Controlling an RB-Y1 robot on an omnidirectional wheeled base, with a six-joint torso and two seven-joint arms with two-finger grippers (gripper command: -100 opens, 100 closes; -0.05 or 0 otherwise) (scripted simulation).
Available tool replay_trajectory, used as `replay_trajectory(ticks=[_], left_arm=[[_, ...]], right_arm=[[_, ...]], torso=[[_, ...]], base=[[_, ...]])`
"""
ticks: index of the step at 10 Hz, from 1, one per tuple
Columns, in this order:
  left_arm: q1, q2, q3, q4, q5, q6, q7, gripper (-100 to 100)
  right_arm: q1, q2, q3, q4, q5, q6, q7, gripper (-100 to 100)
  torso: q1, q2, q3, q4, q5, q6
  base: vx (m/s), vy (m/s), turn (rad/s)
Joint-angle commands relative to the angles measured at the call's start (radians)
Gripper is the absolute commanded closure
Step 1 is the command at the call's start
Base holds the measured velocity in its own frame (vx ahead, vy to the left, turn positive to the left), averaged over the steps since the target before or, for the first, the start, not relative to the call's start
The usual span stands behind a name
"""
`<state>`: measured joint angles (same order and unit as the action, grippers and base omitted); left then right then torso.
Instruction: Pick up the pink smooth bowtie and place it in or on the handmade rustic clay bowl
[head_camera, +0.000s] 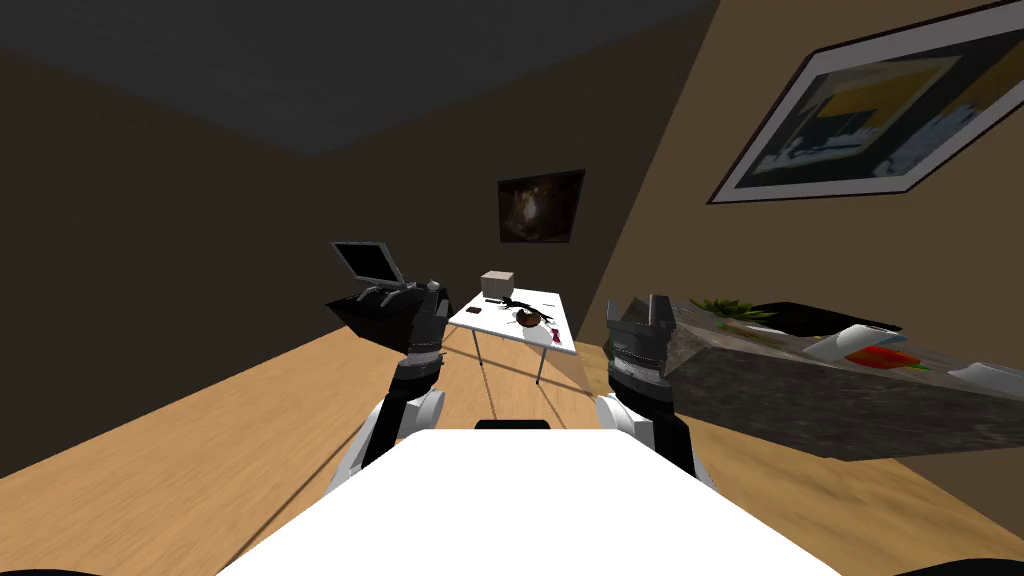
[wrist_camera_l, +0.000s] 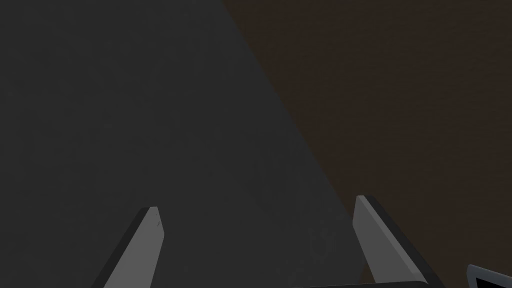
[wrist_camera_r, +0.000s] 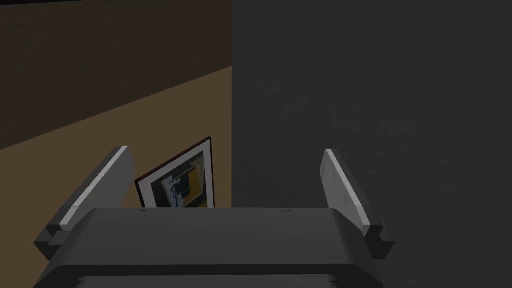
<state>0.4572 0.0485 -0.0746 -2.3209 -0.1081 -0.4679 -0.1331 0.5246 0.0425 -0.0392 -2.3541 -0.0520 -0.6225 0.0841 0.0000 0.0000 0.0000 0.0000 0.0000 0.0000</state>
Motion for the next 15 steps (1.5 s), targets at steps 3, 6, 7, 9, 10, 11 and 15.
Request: replay_trajectory(ticks=[3,6,7,9,10,11,15], left_arm=[[0.000,0.000,0.000,0.000,0.000,0.000,0.000,0],[0.000,0.000,0.000,0.000,0.000,0.000,0.000,0],[0.000,0.000,0.000,0.000,0.000,0.000,0.000,0],[0.000,0.000,0.000,0.000,0.000,0.000,0.000,0],[0.000,0.000,0.000,0.000,0.000,0.000,0.000,0],[0.000,0.000,0.000,0.000,0.000,0.000,0.000,0],[0.000,0.000,0.000,0.000,0.000,0.000,0.000,0]], right_arm=[[0.027,-0.104,-0.001,0.000,-0.031,0.019,-0.017,-100],[0.057,-0.187,0.000,0.006,-0.064,0.038,-0.034,-100],[0.075,-0.216,0.002,0.012,-0.083,0.050,-0.044,-100],[0.095,-0.268,0.004,0.019,-0.104,0.062,-0.054,-100],[0.116,-0.296,0.007,0.029,-0.127,0.074,-0.065,-100],[0.116,-0.315,0.007,0.029,-0.127,0.074,-0.065,-100],[0.163,-0.406,0.018,0.057,-0.175,0.101,-0.089,-100]], torso=[[0.003,0.003,0.002,0.001,0.001,0.000],[0.005,0.006,0.003,0.001,0.001,0.000],[0.004,0.005,0.003,0.001,0.001,0.000],[0.004,0.005,0.003,0.001,0.001,0.000],[0.005,0.005,0.003,0.001,0.001,0.000],[0.007,0.005,0.003,0.001,0.002,0.000],[0.004,0.003,0.002,0.001,0.001,0.000]], base=[[-0.052,0.055,0.049],[-0.083,0.083,0.061],[-0.079,0.076,0.141],[-0.058,0.073,0.066],[-0.063,0.116,0.223],[-0.058,0.090,0.045],[-0.030,0.063,0.096]])
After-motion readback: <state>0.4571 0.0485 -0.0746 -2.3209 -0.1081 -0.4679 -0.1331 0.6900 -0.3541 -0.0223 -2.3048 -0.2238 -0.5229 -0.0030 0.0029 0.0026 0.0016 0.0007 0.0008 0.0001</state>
